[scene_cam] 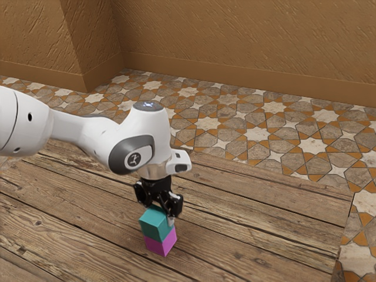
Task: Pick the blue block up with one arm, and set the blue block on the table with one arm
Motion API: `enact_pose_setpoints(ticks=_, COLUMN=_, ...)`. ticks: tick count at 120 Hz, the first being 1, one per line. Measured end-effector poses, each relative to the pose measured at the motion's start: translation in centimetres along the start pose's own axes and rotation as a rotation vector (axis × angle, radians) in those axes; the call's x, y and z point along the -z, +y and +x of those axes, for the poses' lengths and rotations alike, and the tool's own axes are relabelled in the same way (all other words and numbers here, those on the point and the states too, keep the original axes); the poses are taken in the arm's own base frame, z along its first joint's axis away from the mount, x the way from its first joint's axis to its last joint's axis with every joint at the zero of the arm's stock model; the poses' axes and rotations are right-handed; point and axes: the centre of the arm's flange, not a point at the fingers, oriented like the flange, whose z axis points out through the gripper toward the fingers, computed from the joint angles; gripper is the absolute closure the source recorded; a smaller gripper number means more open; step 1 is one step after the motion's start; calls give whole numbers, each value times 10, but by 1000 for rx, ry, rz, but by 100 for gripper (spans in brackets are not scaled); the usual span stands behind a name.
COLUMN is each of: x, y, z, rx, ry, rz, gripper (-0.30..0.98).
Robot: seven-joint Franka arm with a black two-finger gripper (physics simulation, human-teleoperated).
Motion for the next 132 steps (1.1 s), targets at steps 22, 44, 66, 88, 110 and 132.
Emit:
enact_pose_setpoints(ticks=22, x=12, y=-33, z=12, rx=64, ry=9, rz=1, gripper=33)
enact_pose_setpoints(ticks=44, x=7, y=-97, z=19, rx=171, ry=-21, rz=4, gripper=31)
enact_pose_setpoints(ticks=66, x=-31, y=-123, z=23, rx=206, ry=-99, rz=15, gripper=30)
enact_pose_setpoints(ticks=88, x=-49, y=-123, z=22, rx=200, ry=-135, rz=13, gripper=30)
enact_pose_setpoints(ticks=110, x=-58, y=-123, z=22, rx=195, ry=-152, rz=5, gripper=25)
enact_pose_setpoints(ticks=132, x=-59, y=-122, z=22, rx=181, ry=-156, rz=-2, gripper=11)
